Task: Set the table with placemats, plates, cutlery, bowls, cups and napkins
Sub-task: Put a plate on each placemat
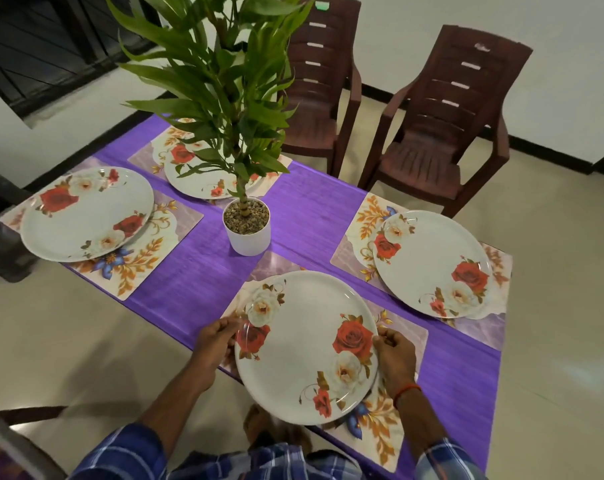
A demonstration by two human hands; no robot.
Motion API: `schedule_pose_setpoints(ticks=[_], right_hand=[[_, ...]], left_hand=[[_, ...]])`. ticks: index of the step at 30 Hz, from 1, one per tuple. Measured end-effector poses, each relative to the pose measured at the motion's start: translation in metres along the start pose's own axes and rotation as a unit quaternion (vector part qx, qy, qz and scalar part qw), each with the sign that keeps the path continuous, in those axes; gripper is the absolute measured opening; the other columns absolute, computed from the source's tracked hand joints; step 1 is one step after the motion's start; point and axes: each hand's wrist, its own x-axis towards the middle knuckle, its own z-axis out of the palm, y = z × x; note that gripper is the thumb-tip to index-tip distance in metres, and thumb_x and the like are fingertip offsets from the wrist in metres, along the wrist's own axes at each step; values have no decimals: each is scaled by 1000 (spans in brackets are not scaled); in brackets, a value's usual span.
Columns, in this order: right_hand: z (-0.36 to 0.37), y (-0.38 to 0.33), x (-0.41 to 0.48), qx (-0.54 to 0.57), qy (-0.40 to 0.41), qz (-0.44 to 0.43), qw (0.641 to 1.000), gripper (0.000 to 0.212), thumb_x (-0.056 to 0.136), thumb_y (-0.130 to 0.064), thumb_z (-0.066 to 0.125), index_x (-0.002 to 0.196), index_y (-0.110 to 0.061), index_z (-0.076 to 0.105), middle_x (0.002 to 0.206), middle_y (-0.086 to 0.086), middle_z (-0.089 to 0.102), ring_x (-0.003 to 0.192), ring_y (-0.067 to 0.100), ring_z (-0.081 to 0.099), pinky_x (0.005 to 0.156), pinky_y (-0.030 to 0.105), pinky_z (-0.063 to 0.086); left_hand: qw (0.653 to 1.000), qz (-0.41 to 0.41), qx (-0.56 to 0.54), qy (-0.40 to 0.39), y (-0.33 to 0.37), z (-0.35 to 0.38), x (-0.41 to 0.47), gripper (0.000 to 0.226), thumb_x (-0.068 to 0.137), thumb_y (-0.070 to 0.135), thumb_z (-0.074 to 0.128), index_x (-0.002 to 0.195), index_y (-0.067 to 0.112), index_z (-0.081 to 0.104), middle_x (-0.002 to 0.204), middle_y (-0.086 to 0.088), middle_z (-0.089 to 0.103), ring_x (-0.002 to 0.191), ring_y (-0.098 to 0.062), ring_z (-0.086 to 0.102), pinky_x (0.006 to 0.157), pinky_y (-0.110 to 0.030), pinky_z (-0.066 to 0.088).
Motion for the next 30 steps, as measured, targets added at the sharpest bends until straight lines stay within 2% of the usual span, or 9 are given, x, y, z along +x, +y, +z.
schedule_pose_setpoints(ticks=[6, 9, 11, 14, 19, 22, 25, 27, 30], right_hand=[[0, 5, 4, -30, -11, -14, 999, 8, 95, -16, 64, 94, -23, 68, 93, 2, 73, 87, 22, 68, 81, 41, 59], [-2, 7, 2, -29, -15, -27, 999, 4, 97, -19, 63, 99, -20, 67, 93, 1, 71, 86, 19, 67, 74, 33, 56], [-3, 9, 0, -28, -13, -43, 999, 4, 96, -20, 64, 99, -19, 66, 92, 1, 70, 87, 20, 66, 72, 31, 52], [-2, 13, -6, -31, -11, -51, 998, 7, 95, -22, 65, 102, -21, 65, 95, 1, 71, 89, 22, 65, 81, 38, 55], [-4, 13, -11, -5, -37, -61, 997, 15, 94, -16, 67, 109, -15, 66, 98, 2, 71, 87, 16, 66, 65, 26, 49], [-9, 6, -13, 32, -47, -47, 997, 16, 93, -10, 67, 109, -11, 68, 96, 2, 71, 84, 13, 65, 63, 24, 48], [-10, 4, -15, 43, -46, -49, 997, 14, 95, -7, 64, 108, -12, 66, 93, 0, 69, 82, 10, 62, 62, 24, 46], [-9, 5, -16, 47, -44, -44, 997, 16, 95, -6, 61, 109, -13, 66, 95, 2, 69, 84, 12, 63, 64, 25, 48], [-7, 7, -16, 36, -49, -39, 997, 18, 95, -6, 60, 110, -14, 66, 97, 2, 70, 91, 22, 67, 70, 30, 53]], left_hand=[[1000, 3, -11, 10, -2, 1, -3, 16, 97, 27, 69, 95, 11, 73, 71, -4, 69, 71, -22, 64, 63, -31, 51], [1000, 20, -5, 23, -1, 2, -7, 13, 97, 24, 69, 95, 12, 73, 69, 0, 69, 68, -19, 63, 60, -28, 51], [998, 47, 13, 28, -2, 2, -13, 14, 96, 26, 71, 101, 13, 73, 84, -2, 76, 79, -22, 71, 67, -33, 59], [996, 83, 33, 23, -9, 1, -22, 22, 92, 32, 75, 110, 20, 73, 102, -1, 78, 96, -23, 75, 85, -43, 62], [992, 120, -3, -34, -9, 8, -56, 13, 95, 19, 70, 108, 21, 70, 88, 11, 79, 90, -20, 77, 62, -21, 58], [989, 124, -32, -70, -8, 11, -65, 20, 96, 13, 67, 114, 23, 65, 93, 15, 78, 88, -7, 76, 63, -20, 58], [990, 117, -34, -76, -13, 11, -65, 27, 95, 21, 71, 120, 29, 63, 114, 4, 75, 102, -14, 74, 71, -23, 59], [989, 120, -27, -86, -19, 9, -62, 40, 90, 30, 74, 128, 31, 60, 121, 7, 71, 109, -15, 71, 76, -24, 60], [988, 128, -11, -91, -25, 7, -61, 66, 76, 57, 80, 134, 37, 56, 128, 11, 67, 117, -14, 67, 84, -25, 60]])
